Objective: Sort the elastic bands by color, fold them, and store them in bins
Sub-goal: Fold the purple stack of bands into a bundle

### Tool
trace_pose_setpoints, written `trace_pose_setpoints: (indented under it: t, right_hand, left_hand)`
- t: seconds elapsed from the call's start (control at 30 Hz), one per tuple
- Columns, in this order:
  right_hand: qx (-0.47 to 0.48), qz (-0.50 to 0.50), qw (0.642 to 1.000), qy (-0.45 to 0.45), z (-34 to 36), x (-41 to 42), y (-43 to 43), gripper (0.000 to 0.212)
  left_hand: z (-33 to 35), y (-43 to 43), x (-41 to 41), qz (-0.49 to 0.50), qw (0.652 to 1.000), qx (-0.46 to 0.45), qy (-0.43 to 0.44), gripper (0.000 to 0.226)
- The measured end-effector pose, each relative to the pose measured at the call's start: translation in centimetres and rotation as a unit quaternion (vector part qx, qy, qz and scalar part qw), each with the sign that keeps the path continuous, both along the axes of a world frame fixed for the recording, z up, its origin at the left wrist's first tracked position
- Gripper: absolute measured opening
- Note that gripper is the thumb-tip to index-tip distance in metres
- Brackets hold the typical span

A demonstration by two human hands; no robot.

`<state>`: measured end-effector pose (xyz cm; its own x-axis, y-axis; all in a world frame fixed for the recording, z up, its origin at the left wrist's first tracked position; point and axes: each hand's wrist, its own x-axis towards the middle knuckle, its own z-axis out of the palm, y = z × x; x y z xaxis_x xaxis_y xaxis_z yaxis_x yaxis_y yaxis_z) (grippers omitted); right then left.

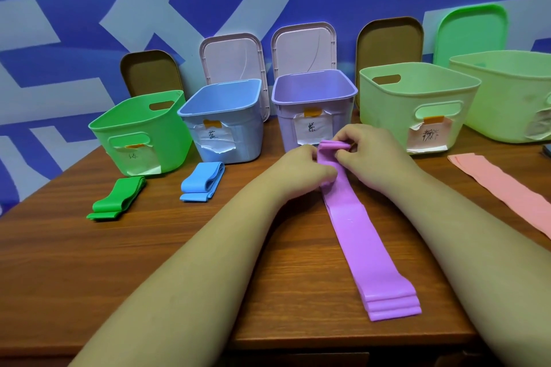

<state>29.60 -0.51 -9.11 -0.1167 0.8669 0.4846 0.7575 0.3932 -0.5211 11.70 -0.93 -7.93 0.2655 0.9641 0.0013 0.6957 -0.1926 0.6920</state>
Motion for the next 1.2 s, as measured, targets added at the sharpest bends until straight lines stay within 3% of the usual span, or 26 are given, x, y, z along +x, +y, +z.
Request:
trace_pose_setpoints:
  t: [0.17,0.43,0.57,0.83,1.2]
  right_hand:
    - [0.031,-0.018,0.999,0.002,0.4,-0.2,-0.1,0.018]
    - [0.050,0.000,0.999,0.010,1.3,-0.3,-1.2,0.016]
    - [0.018,0.030,0.999,-0.015,1.3,-0.2,-2.1,0.016]
    - [-0.058,0.083,0.991,-0.084,1.3,0.2,-3.6,0.019]
    - [-0.144,0.110,0.974,-0.137,1.2,0.3,-4.3,0.021]
  left_hand:
    - [-0.5,0.8,-0.7,0.022,0.998,-0.034,-0.041,0.027]
    - [-1.3,2.2,-0.7,0.062,0.994,0.068,-0.063,0.021]
    - [-1.8,3.1,-1.1,0.050,0.992,0.106,-0.055,0.024]
    - [-1.3,2.9,-2.3,0.005,0.996,0.054,-0.073,0.026]
    - [-0.9,2.6,-2.1,0.020,0.998,0.035,-0.047,0.026]
